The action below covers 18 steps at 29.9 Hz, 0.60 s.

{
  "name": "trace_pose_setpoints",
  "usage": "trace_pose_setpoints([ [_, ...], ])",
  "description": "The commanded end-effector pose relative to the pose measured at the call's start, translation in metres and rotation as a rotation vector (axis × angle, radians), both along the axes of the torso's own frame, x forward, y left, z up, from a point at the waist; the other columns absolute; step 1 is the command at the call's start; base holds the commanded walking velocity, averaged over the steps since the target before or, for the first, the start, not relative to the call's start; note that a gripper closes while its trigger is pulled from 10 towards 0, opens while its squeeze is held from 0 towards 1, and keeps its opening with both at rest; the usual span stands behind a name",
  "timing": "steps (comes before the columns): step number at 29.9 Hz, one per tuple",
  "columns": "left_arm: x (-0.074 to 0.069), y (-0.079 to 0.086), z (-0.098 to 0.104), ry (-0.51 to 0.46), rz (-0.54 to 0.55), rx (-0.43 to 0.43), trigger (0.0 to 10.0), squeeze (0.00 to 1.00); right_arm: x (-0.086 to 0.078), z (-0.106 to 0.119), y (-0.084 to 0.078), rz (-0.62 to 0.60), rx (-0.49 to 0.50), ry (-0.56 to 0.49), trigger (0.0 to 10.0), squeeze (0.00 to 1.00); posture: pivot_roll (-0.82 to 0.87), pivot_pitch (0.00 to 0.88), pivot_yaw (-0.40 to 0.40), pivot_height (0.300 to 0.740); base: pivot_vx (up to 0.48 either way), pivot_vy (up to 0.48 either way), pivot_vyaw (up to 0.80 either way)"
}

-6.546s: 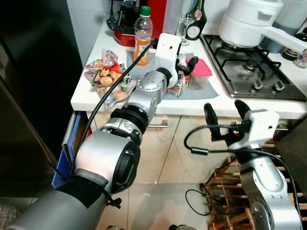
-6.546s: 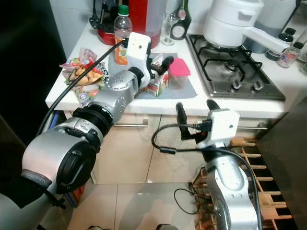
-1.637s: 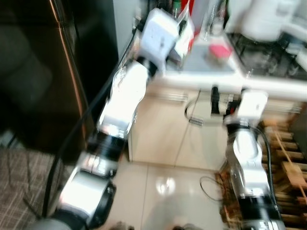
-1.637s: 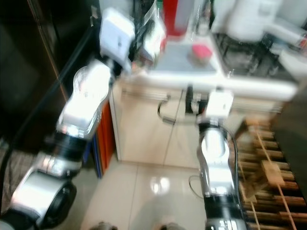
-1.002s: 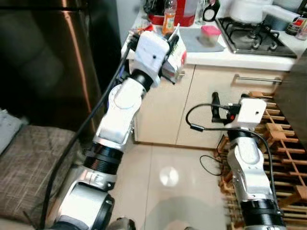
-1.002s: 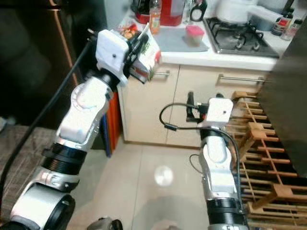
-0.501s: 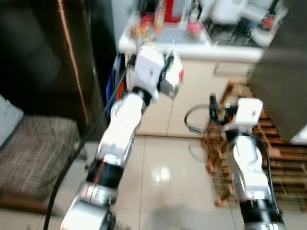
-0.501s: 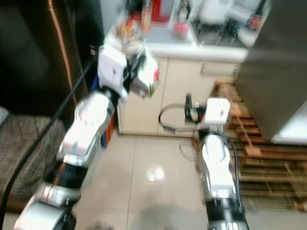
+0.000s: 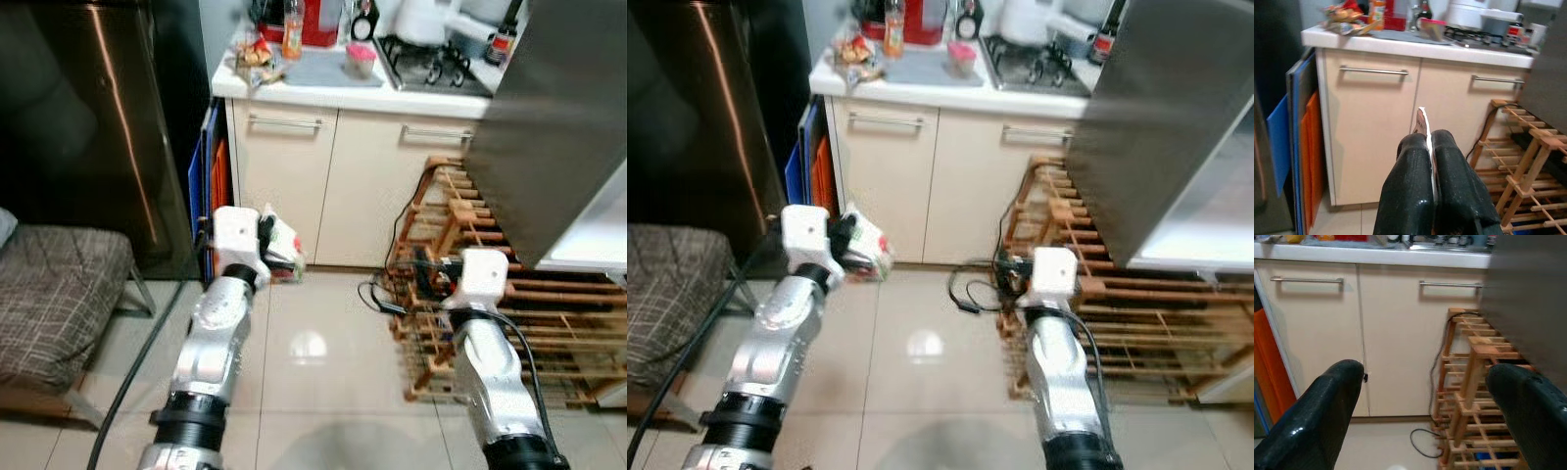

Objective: Restocking fridge

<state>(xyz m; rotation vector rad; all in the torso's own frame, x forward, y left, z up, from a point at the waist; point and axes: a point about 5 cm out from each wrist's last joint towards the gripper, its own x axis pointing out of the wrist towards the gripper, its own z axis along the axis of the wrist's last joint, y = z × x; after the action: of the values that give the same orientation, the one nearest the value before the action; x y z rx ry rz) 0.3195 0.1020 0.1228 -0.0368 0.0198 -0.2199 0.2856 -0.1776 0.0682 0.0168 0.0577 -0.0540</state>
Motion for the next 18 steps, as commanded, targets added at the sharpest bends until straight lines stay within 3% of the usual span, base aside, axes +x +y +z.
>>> trace_pose_setpoints([
  [1,0.003,-0.007,-0.001,0.004,-0.036,0.021,10.0,0.0,0.004,0.009,0.009,0.032,-0.009,-0.043,10.0,0.06,-0.06,0.0,-0.023,0.74,0.247,-0.409,0.0],
  [4,0.003,-0.022,0.001,-0.013,-0.093,0.029,10.0,0.0,0.004,0.003,0.005,-0.012,0.003,-0.025,10.0,0.06,-0.05,0.0,-0.028,0.74,0.246,-0.409,0.0],
  [12,0.003,-0.025,0.005,-0.033,-0.163,0.02,10.0,0.0,0.008,0.002,0.012,0.025,-0.004,-0.023,10.0,0.06,-0.06,0.0,-0.026,0.74,0.245,-0.409,0.0],
  [18,-0.004,-0.021,0.003,-0.036,-0.21,0.01,10.0,0.0,0.0,-0.002,-0.009,-0.01,-0.041,-0.017,10.0,0.06,-0.08,0.0,-0.017,0.74,0.246,-0.409,0.0],
])
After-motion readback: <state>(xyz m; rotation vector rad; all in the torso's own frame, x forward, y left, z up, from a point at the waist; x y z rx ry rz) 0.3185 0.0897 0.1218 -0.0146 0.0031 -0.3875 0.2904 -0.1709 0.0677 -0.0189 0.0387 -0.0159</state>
